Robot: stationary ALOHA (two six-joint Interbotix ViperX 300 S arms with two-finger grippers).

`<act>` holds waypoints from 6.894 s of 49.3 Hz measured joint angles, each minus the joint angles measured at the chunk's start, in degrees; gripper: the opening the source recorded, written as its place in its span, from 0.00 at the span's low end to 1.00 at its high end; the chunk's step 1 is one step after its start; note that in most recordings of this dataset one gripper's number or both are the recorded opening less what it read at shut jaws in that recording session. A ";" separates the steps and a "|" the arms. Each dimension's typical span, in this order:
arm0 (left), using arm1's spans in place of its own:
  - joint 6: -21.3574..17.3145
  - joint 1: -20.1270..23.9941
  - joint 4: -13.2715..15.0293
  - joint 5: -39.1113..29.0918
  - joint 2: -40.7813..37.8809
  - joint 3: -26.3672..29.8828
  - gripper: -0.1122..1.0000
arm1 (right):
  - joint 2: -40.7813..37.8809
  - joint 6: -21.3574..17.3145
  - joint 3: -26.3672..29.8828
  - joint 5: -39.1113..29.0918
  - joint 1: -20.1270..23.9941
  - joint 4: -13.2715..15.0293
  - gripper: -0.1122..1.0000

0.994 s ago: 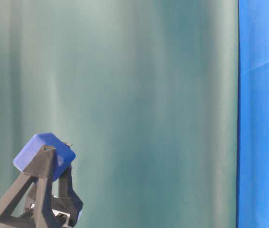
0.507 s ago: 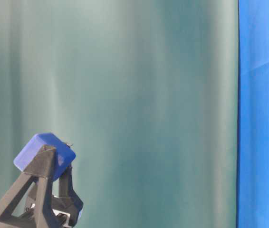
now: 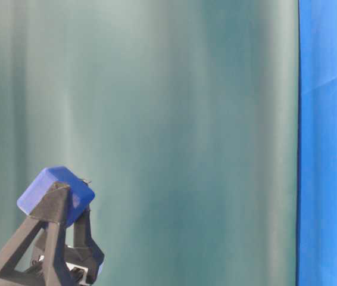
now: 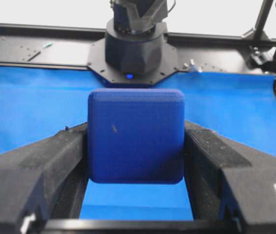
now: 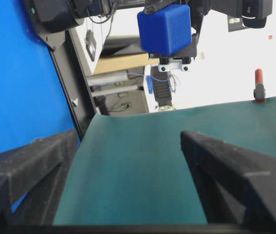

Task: Handover the blue block to the right arm after grasping it with the left arm, then place it in the designated position.
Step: 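Move the right gripper toward the left gripper and close on the cube, then open the left gripper and pull the cube away with the right gripper, then retract the right gripper holding the cube toward the right side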

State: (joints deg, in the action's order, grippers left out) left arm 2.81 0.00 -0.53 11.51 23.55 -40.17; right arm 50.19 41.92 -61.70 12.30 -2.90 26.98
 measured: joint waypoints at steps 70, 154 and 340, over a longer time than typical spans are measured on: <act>0.18 0.09 -0.09 0.00 0.18 -0.09 0.54 | -39.73 4.13 32.96 7.56 -0.18 3.87 0.96; 0.09 0.53 -0.09 -0.79 0.26 -0.18 0.54 | -42.10 3.96 37.97 -4.48 -0.18 4.75 0.58; 0.53 -0.09 0.00 0.26 8.00 -4.83 0.94 | -18.54 -58.80 23.03 -12.74 1.14 -12.22 0.58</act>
State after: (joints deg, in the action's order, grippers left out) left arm 3.34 -0.09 -0.53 11.78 31.55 -45.00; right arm 31.64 -16.88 -38.67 -0.44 -1.76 14.77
